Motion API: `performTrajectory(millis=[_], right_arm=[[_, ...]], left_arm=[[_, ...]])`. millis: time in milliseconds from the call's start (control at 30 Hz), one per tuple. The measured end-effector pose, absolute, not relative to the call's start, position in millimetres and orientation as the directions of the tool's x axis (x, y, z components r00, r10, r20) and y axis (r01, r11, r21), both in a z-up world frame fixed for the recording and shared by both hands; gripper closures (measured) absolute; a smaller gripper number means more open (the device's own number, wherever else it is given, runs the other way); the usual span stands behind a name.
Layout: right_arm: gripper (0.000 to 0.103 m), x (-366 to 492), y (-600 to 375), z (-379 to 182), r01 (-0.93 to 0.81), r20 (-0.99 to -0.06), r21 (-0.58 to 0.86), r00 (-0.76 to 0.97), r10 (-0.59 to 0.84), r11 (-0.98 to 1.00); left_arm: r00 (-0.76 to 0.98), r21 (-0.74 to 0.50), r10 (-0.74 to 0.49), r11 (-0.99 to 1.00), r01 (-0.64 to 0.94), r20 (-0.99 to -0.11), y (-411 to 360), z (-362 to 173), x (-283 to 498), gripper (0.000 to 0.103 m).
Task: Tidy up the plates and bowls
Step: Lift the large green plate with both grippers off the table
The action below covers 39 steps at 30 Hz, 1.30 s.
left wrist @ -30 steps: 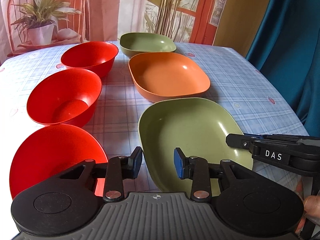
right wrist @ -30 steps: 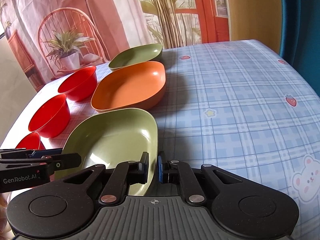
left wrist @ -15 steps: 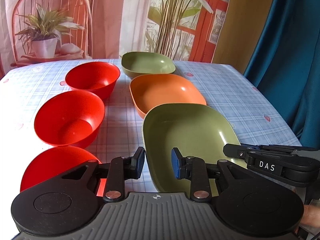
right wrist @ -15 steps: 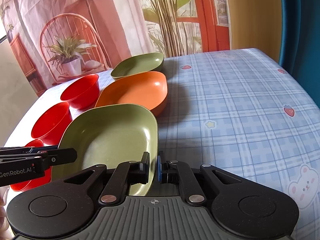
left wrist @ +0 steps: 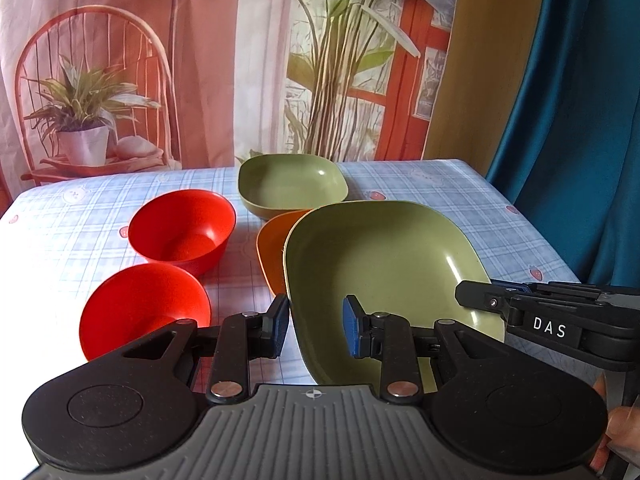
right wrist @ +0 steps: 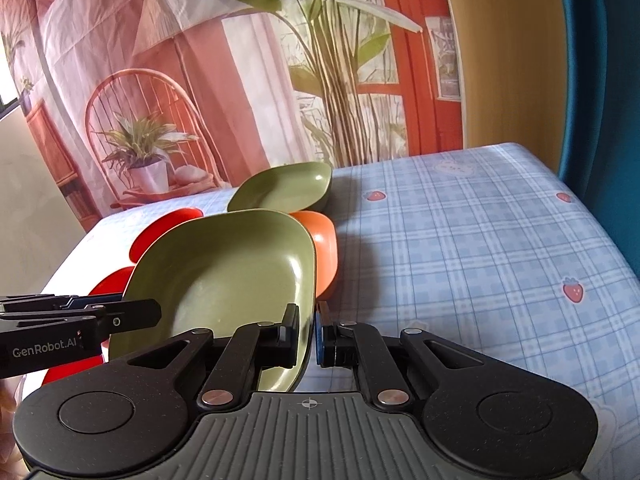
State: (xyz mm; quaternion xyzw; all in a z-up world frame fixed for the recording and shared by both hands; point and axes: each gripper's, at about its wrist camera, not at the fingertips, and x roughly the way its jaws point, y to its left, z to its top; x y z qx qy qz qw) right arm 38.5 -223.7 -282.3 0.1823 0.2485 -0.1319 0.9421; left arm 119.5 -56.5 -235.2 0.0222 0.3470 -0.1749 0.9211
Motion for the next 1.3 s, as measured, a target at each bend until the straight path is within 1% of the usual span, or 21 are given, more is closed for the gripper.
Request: performTrajectory(millis=[400, 767, 933, 1300], right_arm=[[0.095, 70, -246, -257, 0.324, -0.486, 0.294, 0.861, -0.152, 0.899], [0.094, 112, -273, -249, 0.324, -0.49, 0.28, 0.858, -0.156, 0.904], [0.094, 132, -279, -256, 0.326, -0.516, 0.256, 0.842, -0.156, 0.91], [0.094, 147, -277, -292, 0.336, -0.581, 0.262, 0.804, -0.13, 0.905]], left_arm=[[0.711, -0.071, -0.304, 0.938, 0.338, -0.634, -61, -221, 154, 0.072], [0.708, -0.058, -0.298, 0.938, 0.343, -0.64, -72, -228, 198, 0.072], [0.689, -0.048, -0.279, 0.941, 0.334, -0.669, -76, -241, 213, 0.072], [0.654, -0.017, -0.243, 0.943, 0.332, -0.716, -75, -266, 221, 0.072]])
